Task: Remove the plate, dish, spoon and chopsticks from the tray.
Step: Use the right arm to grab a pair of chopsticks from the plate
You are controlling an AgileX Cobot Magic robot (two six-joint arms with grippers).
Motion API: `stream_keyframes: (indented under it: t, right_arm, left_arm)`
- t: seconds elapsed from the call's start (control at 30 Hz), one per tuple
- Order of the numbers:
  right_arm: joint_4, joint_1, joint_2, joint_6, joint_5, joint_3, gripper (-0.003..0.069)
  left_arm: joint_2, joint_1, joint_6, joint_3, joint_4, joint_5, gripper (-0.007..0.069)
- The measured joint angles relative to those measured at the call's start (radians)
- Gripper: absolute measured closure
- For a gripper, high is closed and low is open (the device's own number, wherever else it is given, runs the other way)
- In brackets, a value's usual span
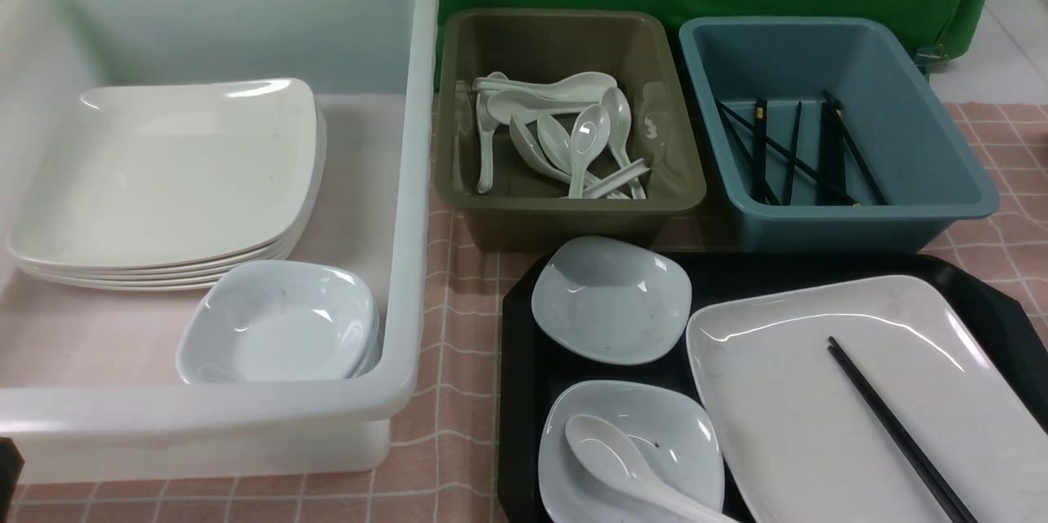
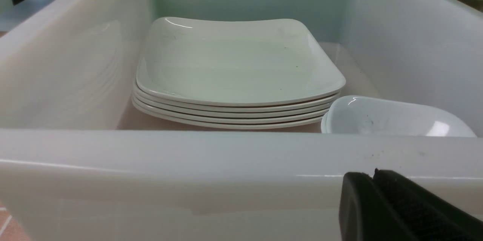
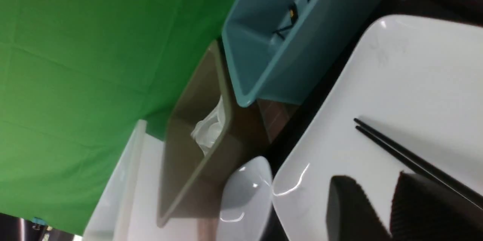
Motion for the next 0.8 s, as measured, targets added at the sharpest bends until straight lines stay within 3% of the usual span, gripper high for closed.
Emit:
stream_keyframes:
  t: [0.1, 0.13, 0.2, 0.3, 0.4, 0.43, 0.5, 0.63, 0.7, 0.77, 0.8]
  right_arm:
    - [0.003, 0.023, 0.000, -0.107, -0.007, -0.049, 0.0477]
    - [0.000, 0.040, 0.000, -0.220, -0.010, -0.130, 0.0550]
    - [-0.018, 0.055, 0.033, -0.374, 0.008, -0.259, 0.0617]
    - [-0.081, 0.062, 0.173, -0.526, 0.147, -0.452, 0.0629]
    - [-0.141, 0.063, 0.309, -0.572, 0.356, -0.560, 0.0629]
    - [-0.177, 0.063, 0.444, -0.594, 0.526, -0.629, 0.0629]
    - [-0.214, 0.063, 0.584, -0.609, 0.696, -0.662, 0.0625]
    - [-0.247, 0.063, 0.817, -0.651, 0.808, -0.674, 0.0597]
    - [-0.252, 0.063, 0.938, -0.673, 0.823, -0.678, 0.0546]
    - [-0.254, 0.063, 1.102, -0.683, 0.828, -0.695, 0.0450]
    - [-0.254, 0.063, 1.114, -0.686, 0.827, -0.699, 0.0441]
  left_arm:
    - [0.000, 0.000, 0.000, 0.000, 0.000, 0.000, 0.0605]
    - [0.000, 0.000, 0.000, 0.000, 0.000, 0.000, 0.0605]
    - [0.000, 0.000, 0.000, 0.000, 0.000, 0.000, 0.0605]
    - [0.000, 0.000, 0.000, 0.000, 0.000, 0.000, 0.0605]
    - [0.000, 0.000, 0.000, 0.000, 0.000, 0.000, 0.0605]
    - [0.000, 0.000, 0.000, 0.000, 0.000, 0.000, 0.0605]
    - [0.000, 0.000, 0.000, 0.000, 0.000, 0.000, 0.0605]
    - [0.000, 0.000, 0.000, 0.000, 0.000, 0.000, 0.0605]
    - [0.000, 0.000, 0.001, 0.000, 0.000, 0.000, 0.0605]
    - [0.000, 0.000, 0.000, 0.000, 0.000, 0.000, 0.0605]
    - [0.000, 0.000, 0.000, 0.000, 0.000, 0.000, 0.0605]
